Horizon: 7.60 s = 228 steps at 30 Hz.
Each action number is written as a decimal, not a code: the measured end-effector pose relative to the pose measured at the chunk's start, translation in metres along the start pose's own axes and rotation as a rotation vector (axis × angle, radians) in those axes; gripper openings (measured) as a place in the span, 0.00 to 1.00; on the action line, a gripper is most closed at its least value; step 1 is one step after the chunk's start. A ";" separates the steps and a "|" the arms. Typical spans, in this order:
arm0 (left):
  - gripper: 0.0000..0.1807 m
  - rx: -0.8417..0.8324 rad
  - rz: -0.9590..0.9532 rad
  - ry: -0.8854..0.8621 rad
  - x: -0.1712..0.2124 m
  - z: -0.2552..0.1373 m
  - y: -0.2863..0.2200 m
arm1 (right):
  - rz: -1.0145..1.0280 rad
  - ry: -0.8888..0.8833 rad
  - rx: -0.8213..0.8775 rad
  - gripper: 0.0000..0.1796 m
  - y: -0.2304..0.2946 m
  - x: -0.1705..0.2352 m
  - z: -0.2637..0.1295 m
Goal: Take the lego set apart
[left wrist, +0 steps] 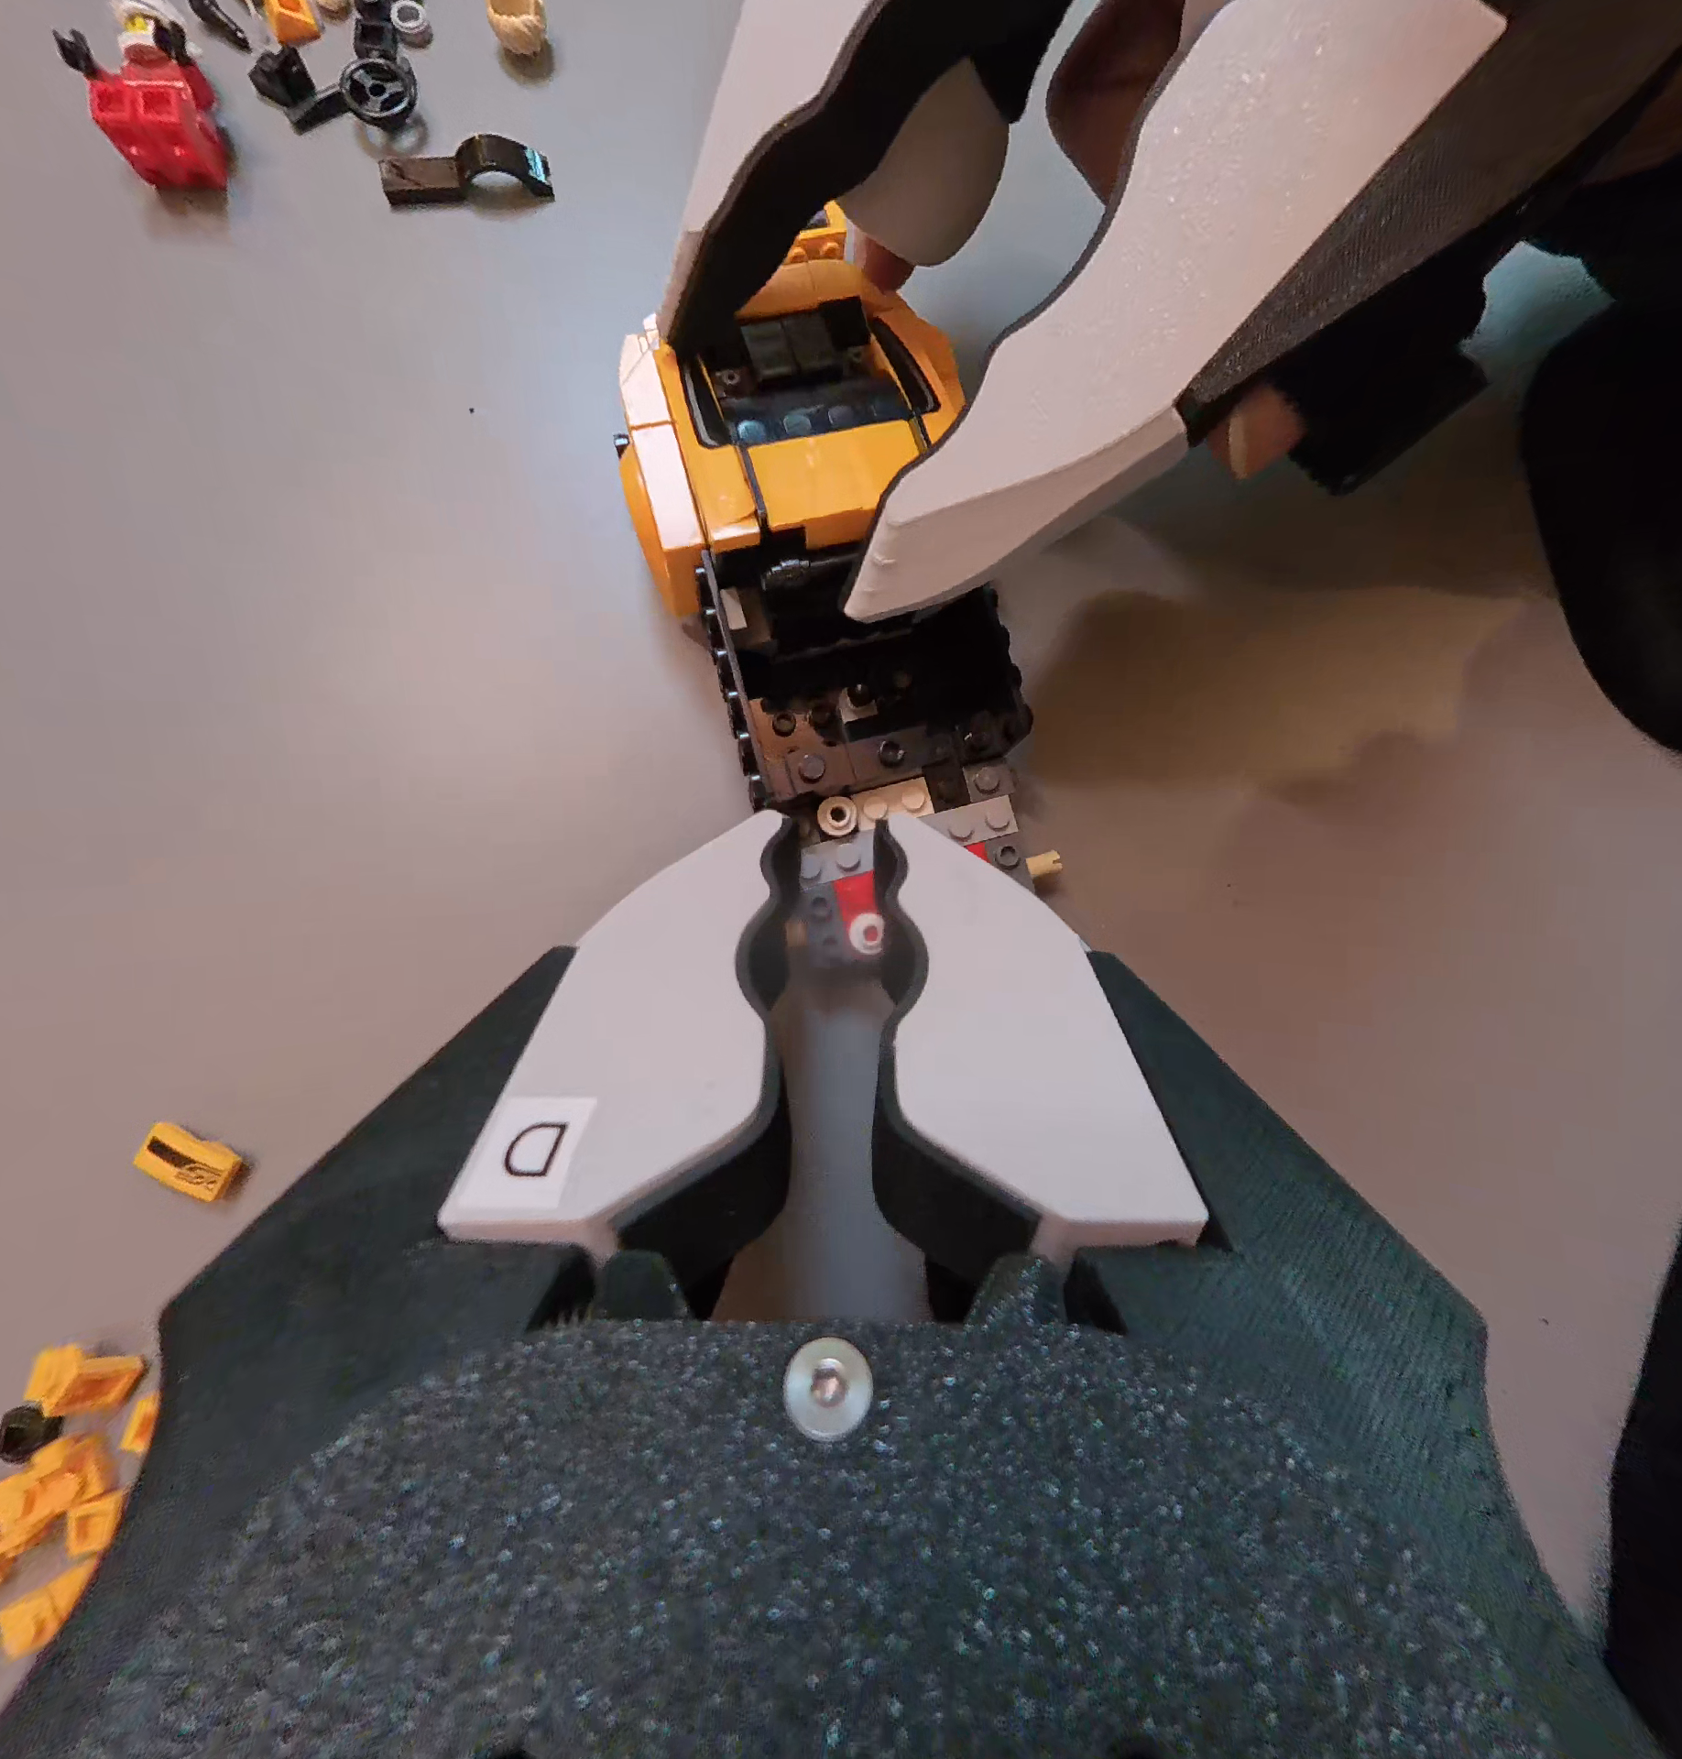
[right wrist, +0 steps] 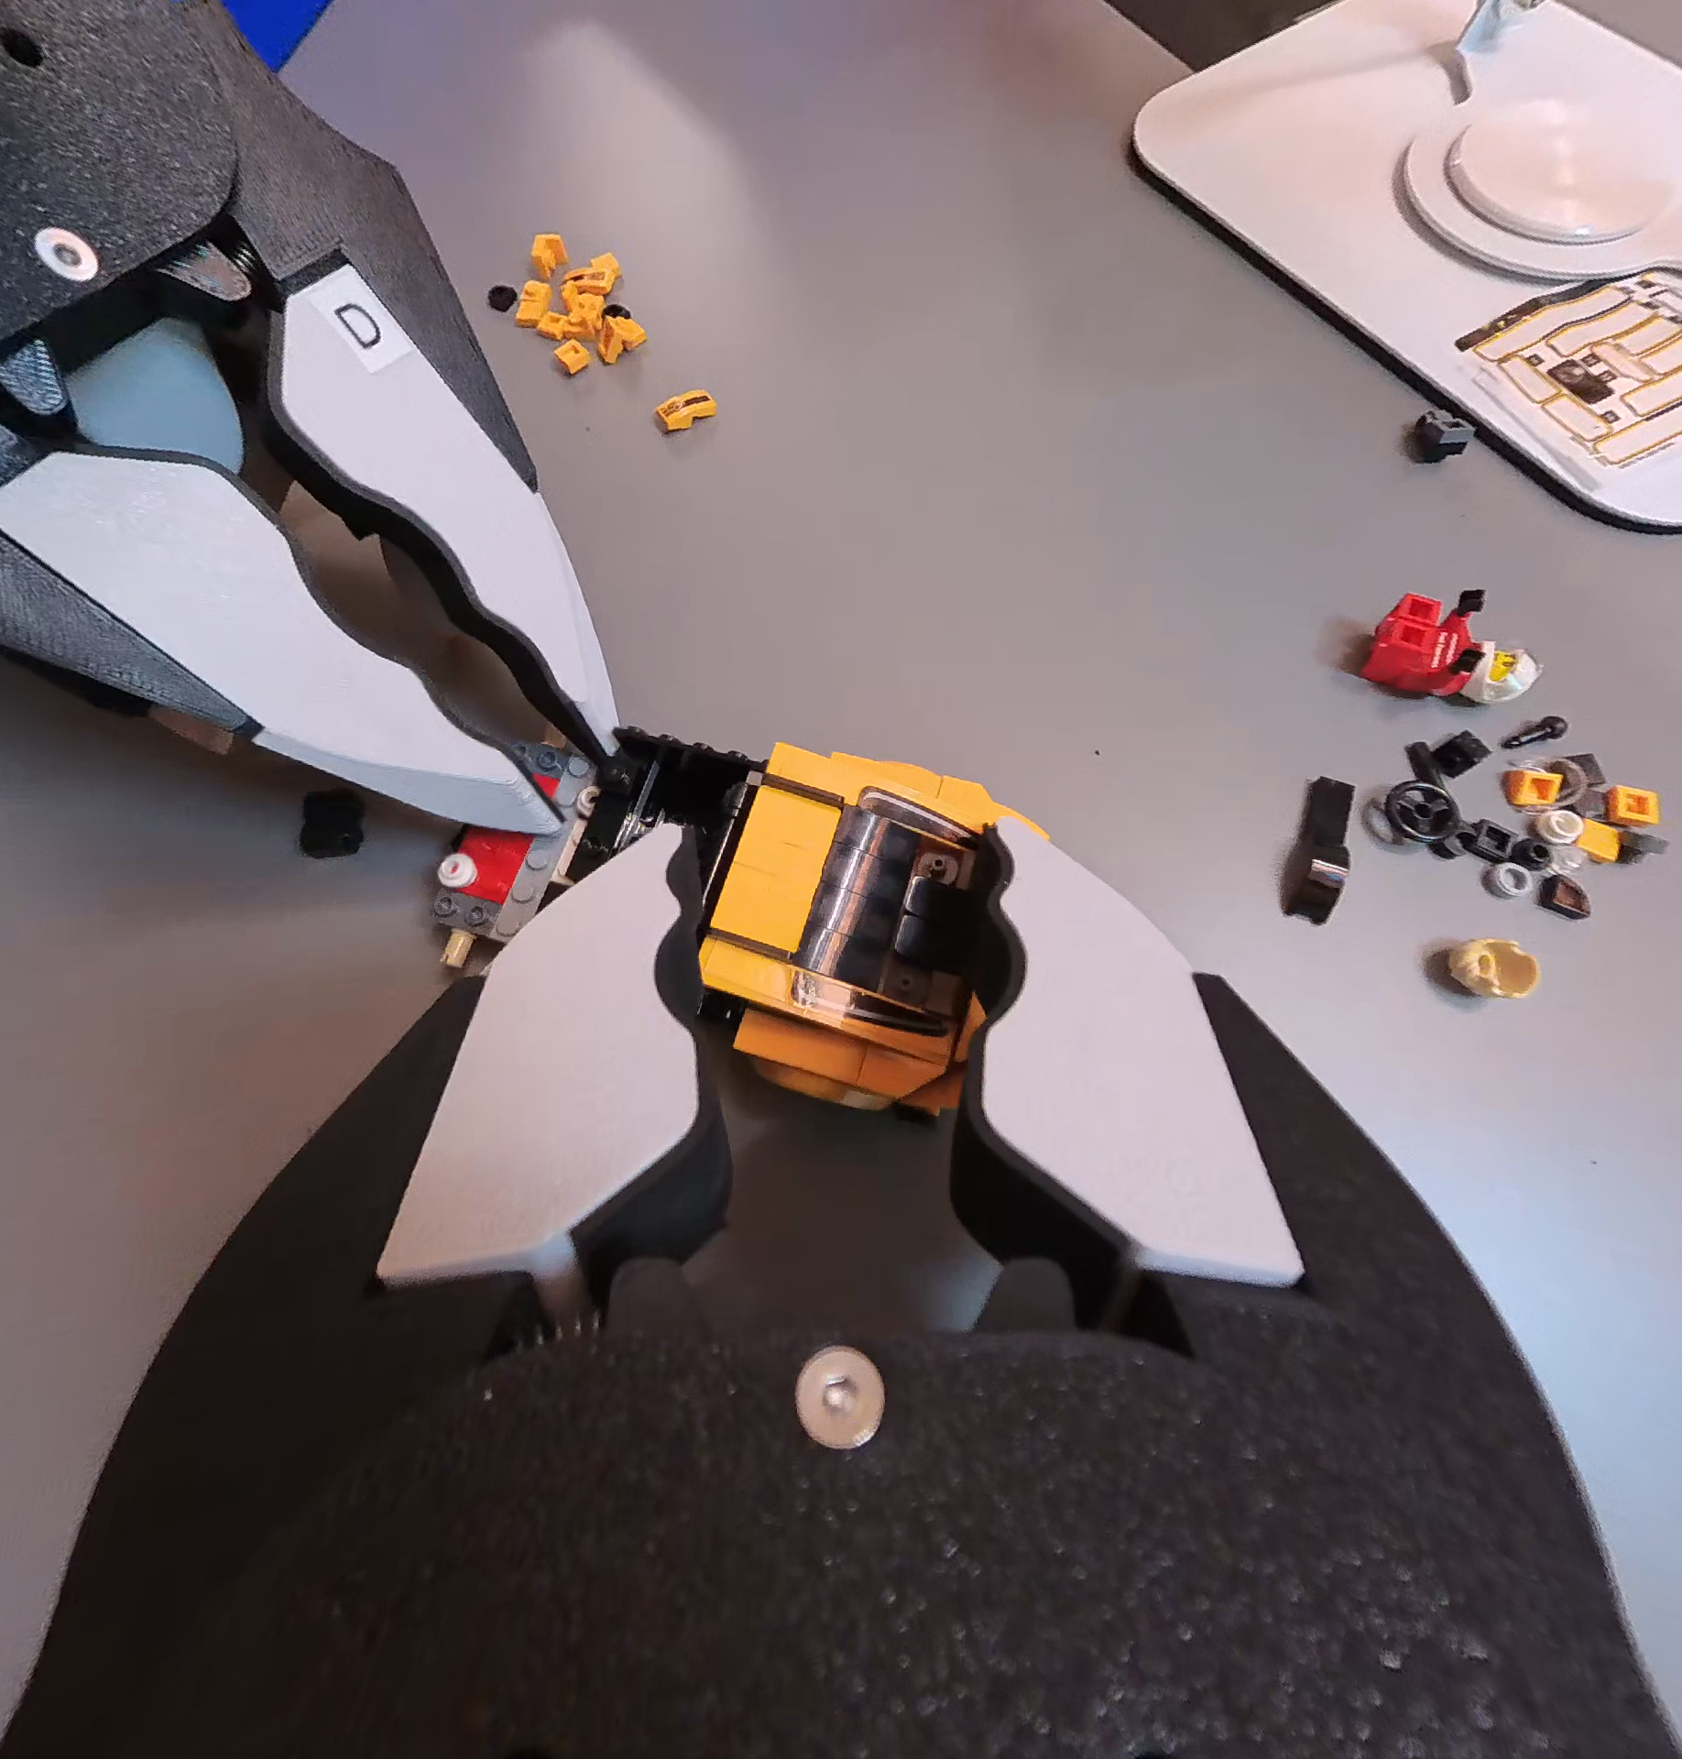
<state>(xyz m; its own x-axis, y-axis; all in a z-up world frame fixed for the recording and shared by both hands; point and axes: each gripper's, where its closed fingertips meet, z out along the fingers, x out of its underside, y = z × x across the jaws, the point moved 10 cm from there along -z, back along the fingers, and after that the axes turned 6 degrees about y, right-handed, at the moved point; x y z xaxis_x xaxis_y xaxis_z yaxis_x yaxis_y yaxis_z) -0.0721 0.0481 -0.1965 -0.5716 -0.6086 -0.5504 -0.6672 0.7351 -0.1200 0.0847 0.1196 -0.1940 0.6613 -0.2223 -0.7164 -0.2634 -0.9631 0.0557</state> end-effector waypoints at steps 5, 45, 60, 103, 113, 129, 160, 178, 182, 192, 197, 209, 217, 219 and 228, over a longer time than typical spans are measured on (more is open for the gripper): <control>0.06 -0.036 0.000 0.000 -0.001 0.000 -0.003 | 0.039 -0.024 0.004 0.30 0.000 0.001 0.000; 0.00 0.038 0.060 -0.105 -0.009 -0.012 0.000 | -0.048 0.052 0.100 0.38 0.000 0.007 -0.008; 0.07 -0.108 -0.002 0.024 -0.010 0.008 -0.008 | -0.052 0.042 0.121 0.39 0.002 0.008 -0.006; 0.04 -0.001 -0.095 -0.079 -0.006 0.010 -0.004 | -0.111 0.048 0.187 0.39 0.002 0.012 -0.006; 0.03 -0.091 -0.156 -0.078 -0.007 0.012 -0.011 | -0.106 0.044 0.189 0.39 0.002 0.013 -0.005; 0.09 -0.215 -0.117 -0.045 -0.011 0.013 -0.021 | -0.104 0.019 0.181 0.39 0.001 0.014 -0.004; 0.02 -0.143 0.064 0.045 -0.021 0.014 -0.028 | -0.107 0.020 0.224 0.37 0.001 0.015 -0.004; 0.03 -0.149 0.028 0.089 -0.019 0.007 0.001 | 0.051 0.062 0.066 0.37 -0.002 0.014 -0.022; 0.06 -0.074 0.039 0.073 -0.013 0.000 0.006 | -0.063 0.010 -0.138 0.35 -0.013 0.020 -0.035; 0.07 -0.033 0.050 0.078 -0.013 0.004 0.013 | -0.553 0.157 -0.303 0.52 -0.033 0.009 -0.002; 0.04 0.009 0.031 0.068 -0.012 0.005 0.013 | -0.568 0.161 -0.342 0.46 -0.030 0.010 0.011; 0.03 0.038 -0.021 0.076 -0.014 0.005 0.013 | -0.516 0.158 -0.273 0.46 -0.020 0.016 0.006; 0.00 0.030 0.212 0.073 -0.015 0.007 -0.010 | -0.460 0.162 -0.209 0.47 -0.017 0.017 0.007; 0.00 -0.005 0.203 0.048 -0.017 -0.001 -0.007 | -0.445 0.151 -0.194 0.47 -0.016 0.017 0.007; 0.06 -0.025 0.081 0.013 -0.012 -0.001 0.011 | -0.462 0.145 -0.199 0.47 -0.013 0.018 0.007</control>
<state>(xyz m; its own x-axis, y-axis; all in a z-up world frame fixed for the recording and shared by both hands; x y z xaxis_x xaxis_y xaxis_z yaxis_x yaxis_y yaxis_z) -0.0729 0.0629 -0.1903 -0.6302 -0.5517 -0.5463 -0.6301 0.7745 -0.0552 0.0945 0.1288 -0.2122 0.7715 0.2272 -0.5943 0.2079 -0.9728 -0.1020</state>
